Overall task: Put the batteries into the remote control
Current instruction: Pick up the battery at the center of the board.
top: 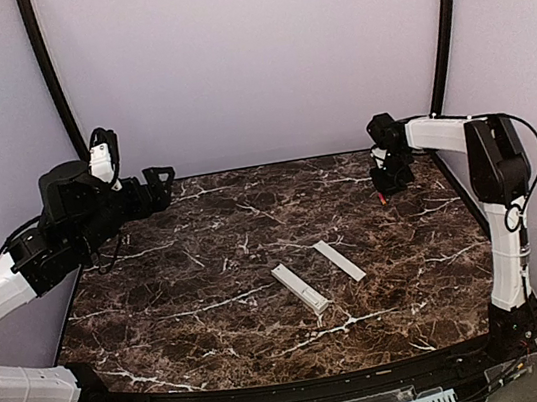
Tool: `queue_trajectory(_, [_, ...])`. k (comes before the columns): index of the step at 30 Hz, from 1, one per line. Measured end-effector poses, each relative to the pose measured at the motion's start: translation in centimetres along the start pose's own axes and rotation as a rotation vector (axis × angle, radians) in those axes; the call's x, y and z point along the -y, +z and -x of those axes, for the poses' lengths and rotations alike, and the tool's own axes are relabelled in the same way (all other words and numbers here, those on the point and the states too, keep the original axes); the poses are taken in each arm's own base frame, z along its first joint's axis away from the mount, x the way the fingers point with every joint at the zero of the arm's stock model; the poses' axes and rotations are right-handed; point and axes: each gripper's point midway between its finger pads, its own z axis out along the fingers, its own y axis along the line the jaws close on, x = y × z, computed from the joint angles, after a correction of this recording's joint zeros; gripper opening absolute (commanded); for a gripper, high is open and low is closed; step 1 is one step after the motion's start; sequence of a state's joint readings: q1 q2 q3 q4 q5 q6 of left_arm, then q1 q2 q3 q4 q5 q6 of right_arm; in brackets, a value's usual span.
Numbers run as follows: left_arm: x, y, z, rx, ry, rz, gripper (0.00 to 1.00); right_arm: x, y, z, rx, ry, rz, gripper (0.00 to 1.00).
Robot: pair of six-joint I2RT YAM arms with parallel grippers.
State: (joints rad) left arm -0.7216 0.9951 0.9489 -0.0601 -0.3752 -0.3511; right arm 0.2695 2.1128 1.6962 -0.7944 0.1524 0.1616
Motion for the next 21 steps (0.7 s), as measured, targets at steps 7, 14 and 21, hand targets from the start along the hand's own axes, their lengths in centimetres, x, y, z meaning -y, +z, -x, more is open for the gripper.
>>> queue_trajectory(7, [-0.2,0.9,-0.9,-0.027,0.014,0.014,0.98,1.6,1.2,1.6,0.018,0.009,-0.012,0.15])
queue_trajectory(14, [-0.1,1.4,-1.6,-0.047,0.021,0.013,0.98,1.7,2.3,2.5,0.027,-0.002,-0.011,0.13])
queue_trajectory(21, [0.0,1.4,-1.6,-0.049,0.022,0.012,0.98,1.6,3.8,2.7,0.012,-0.007,-0.006,0.10])
